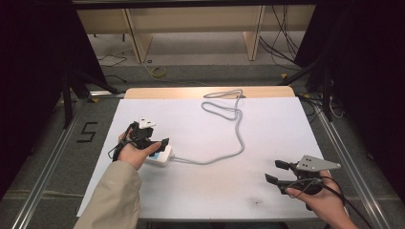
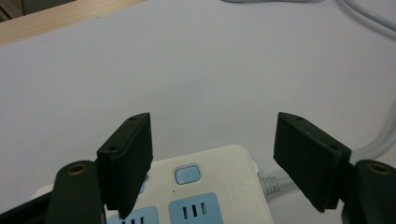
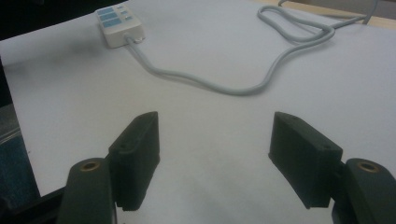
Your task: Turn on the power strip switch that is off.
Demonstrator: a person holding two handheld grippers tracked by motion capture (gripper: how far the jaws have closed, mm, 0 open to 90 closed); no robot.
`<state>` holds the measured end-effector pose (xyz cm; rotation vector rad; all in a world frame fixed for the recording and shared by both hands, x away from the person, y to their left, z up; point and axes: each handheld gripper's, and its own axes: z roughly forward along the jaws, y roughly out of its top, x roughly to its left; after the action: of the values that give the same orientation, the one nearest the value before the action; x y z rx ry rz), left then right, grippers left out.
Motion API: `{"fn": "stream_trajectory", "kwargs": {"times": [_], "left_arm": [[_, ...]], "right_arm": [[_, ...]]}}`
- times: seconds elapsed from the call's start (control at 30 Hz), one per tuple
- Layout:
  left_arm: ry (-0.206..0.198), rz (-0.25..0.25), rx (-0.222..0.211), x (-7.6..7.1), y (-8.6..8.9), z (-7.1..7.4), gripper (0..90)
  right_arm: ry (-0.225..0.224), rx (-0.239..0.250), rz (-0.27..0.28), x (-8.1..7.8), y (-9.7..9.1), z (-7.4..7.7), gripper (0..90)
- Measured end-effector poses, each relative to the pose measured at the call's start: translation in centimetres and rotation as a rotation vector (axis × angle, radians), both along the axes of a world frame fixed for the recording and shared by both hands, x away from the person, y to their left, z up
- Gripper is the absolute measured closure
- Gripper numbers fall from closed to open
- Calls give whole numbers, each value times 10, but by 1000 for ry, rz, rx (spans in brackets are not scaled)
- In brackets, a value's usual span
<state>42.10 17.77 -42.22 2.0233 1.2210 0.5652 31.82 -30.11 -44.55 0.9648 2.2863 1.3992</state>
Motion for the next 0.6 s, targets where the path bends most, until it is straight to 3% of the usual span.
{"fn": "stream_trajectory", "kwargs": {"times": [0.17,0.43,0.6], "left_arm": [[1,-23,6,-10,-4,2,261],[-36,-49,-43,-26,-7,0,244],[-21,-82,-44,-39,-12,-6,222]], "right_arm": [[1,-1,-1,0,0,0,335],[0,-3,-1,0,0,0,334],[0,-3,1,0,0,0,334]]}}
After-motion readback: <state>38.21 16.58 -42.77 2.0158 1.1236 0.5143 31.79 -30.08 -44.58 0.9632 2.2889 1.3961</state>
